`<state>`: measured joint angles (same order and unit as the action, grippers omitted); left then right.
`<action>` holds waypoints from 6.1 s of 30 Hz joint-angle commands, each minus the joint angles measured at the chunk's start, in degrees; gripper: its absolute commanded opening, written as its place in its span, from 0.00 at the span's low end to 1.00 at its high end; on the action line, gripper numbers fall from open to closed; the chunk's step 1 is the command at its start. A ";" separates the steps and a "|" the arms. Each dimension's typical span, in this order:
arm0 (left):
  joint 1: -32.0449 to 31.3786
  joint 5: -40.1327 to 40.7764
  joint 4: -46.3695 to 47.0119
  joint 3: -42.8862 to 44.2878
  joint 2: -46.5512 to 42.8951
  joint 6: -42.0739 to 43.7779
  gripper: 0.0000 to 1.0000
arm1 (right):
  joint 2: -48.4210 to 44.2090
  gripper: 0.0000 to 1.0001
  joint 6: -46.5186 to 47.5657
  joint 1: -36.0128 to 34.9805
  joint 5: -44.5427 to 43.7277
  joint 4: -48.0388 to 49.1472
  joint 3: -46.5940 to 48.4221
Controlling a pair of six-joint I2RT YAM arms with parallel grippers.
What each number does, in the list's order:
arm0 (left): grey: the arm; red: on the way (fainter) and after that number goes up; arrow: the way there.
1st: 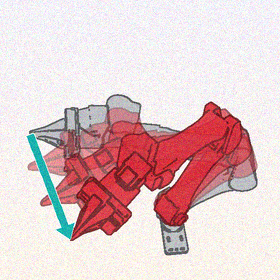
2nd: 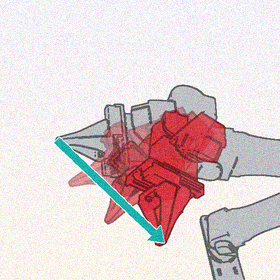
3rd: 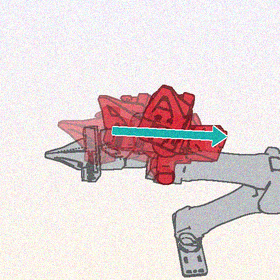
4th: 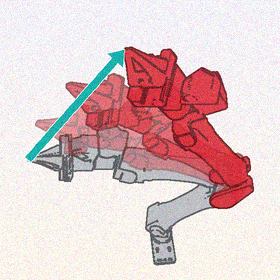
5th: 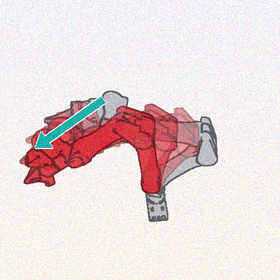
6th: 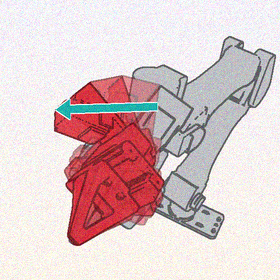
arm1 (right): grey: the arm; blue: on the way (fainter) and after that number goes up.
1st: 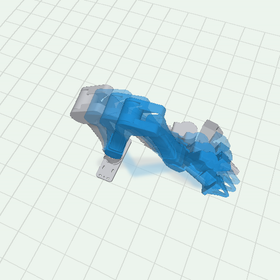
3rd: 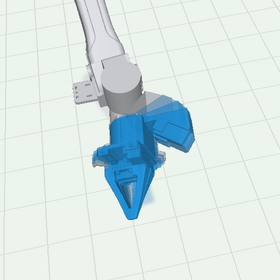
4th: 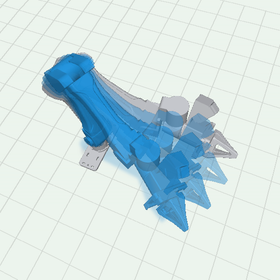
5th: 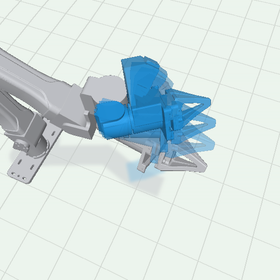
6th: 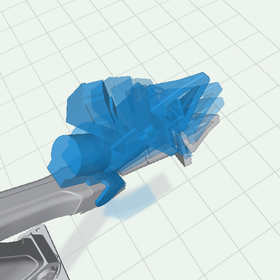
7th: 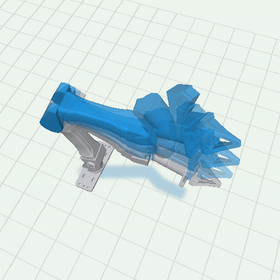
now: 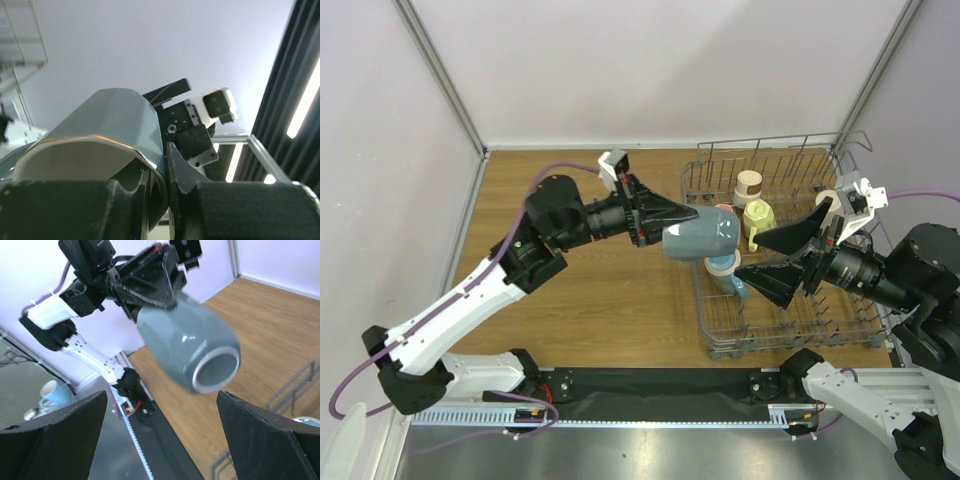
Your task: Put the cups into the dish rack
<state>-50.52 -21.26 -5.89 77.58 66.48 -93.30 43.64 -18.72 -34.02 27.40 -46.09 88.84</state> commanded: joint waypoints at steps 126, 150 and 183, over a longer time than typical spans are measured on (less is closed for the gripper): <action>0.16 2.97 -26.24 -2.11 -9.53 24.20 1.00 | -1.98 0.00 -18.45 0.18 -30.53 -18.32 -6.22; 5.17 19.94 -45.89 4.25 -2.05 69.98 1.00 | 21.22 0.00 -15.82 50.61 -38.31 -35.92 -3.31; 12.82 18.27 -44.56 -1.29 -7.59 83.89 1.00 | 21.58 0.00 -20.04 53.62 -34.96 -29.51 -21.33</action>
<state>-37.39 -3.57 -51.35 75.85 59.44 -10.90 66.08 -37.93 19.57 -7.05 -77.93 67.64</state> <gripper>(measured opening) 0.996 0.849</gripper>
